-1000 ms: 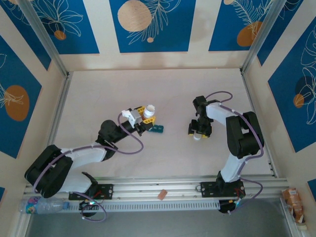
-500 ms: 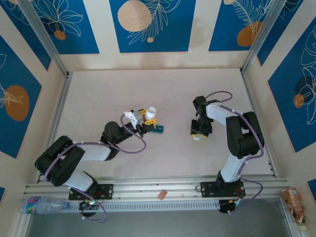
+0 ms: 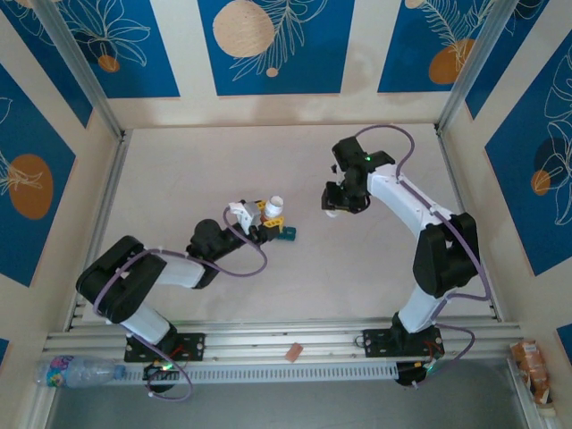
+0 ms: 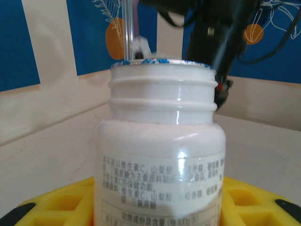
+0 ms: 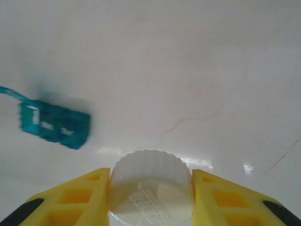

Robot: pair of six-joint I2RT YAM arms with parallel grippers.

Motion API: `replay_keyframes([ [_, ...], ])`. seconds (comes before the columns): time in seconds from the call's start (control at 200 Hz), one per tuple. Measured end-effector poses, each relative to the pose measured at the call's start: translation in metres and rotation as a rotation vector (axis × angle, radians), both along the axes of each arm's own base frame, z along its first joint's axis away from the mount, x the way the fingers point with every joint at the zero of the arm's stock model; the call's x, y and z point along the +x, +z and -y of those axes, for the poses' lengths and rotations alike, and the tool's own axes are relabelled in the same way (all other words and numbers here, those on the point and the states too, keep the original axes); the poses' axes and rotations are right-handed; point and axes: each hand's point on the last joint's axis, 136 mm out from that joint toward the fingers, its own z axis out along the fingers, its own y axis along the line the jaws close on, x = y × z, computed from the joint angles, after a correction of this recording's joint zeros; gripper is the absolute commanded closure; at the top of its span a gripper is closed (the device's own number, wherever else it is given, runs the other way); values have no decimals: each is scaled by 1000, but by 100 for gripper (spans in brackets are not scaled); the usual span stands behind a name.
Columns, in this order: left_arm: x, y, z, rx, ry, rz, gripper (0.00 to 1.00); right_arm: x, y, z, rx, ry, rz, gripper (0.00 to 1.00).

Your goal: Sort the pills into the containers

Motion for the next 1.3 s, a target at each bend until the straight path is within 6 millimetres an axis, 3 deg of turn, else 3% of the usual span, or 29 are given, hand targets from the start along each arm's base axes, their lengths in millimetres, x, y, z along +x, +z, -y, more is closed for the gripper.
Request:
replay_keyframes([
  [0.29,14,-18,3,31,-8,-27,100,12,74,-31,134,108,107,65],
  [0.435,24,-24,5,45,-15,-25,100,12,95,-42,186,165,125,65],
  [0.815,41,-33,20,64,-70,-10,100,8,95,-66,247,300,37,64],
  [1.085,40,-39,24,77,-104,-10,100,2,92,-95,251,401,-3,64],
  [1.3,39,-39,25,79,-113,-5,100,-6,86,-102,236,436,-40,64],
])
